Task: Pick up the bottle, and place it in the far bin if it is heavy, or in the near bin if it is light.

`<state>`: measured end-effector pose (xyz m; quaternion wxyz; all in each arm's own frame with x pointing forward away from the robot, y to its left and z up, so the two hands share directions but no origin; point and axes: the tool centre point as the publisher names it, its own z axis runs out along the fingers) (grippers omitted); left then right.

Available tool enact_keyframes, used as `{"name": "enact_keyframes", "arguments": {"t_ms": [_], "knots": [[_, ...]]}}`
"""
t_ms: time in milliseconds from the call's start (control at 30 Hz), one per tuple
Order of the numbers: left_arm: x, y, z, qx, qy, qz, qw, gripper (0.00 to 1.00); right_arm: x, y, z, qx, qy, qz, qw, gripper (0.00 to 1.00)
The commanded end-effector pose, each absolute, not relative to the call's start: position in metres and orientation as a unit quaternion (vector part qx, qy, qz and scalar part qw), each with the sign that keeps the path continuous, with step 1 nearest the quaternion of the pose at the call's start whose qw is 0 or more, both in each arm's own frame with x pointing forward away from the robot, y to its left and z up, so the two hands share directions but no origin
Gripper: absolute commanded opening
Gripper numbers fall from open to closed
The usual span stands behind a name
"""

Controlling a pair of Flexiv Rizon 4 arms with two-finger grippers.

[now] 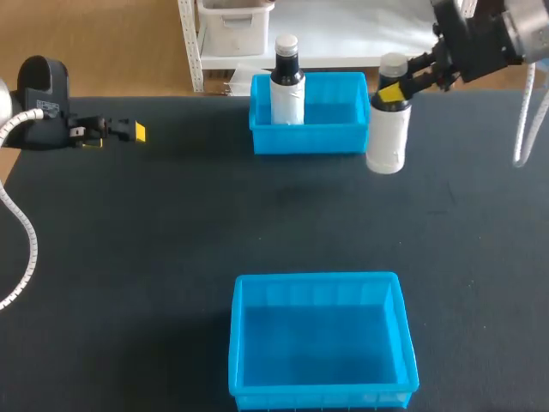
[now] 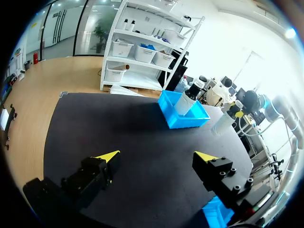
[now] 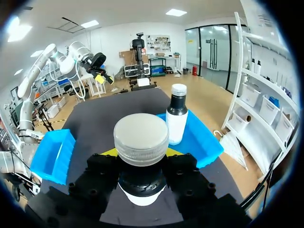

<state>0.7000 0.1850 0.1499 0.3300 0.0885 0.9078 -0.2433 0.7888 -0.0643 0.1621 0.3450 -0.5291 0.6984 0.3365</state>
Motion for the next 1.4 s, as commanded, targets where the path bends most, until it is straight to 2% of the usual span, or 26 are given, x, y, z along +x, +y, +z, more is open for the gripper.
{"name": "enact_keyframes", "arguments": {"t_ms": [33, 600, 1033, 1400], "knots": [[0.700, 0.185, 0.150, 0.088, 0.908, -0.243, 0.330, 1.00, 0.789, -0.082, 0.173, -0.529, 0.696, 0.341, 0.346, 0.29], [0.700, 0.185, 0.150, 0.088, 0.908, -0.243, 0.330, 1.00, 0.745, -0.125, 0.226, -0.540, 0.694, 0.321, 0.353, 0.27], [0.700, 0.185, 0.150, 0.088, 0.908, -0.243, 0.330, 1.00, 0.682, -0.109, 0.254, -0.574, 0.666, 0.334, 0.341, 0.25], [0.700, 0.185, 0.150, 0.088, 0.908, -0.243, 0.330, 1.00, 0.620, -0.069, 0.263, -0.604, 0.636, 0.358, 0.319, 0.27]]}}
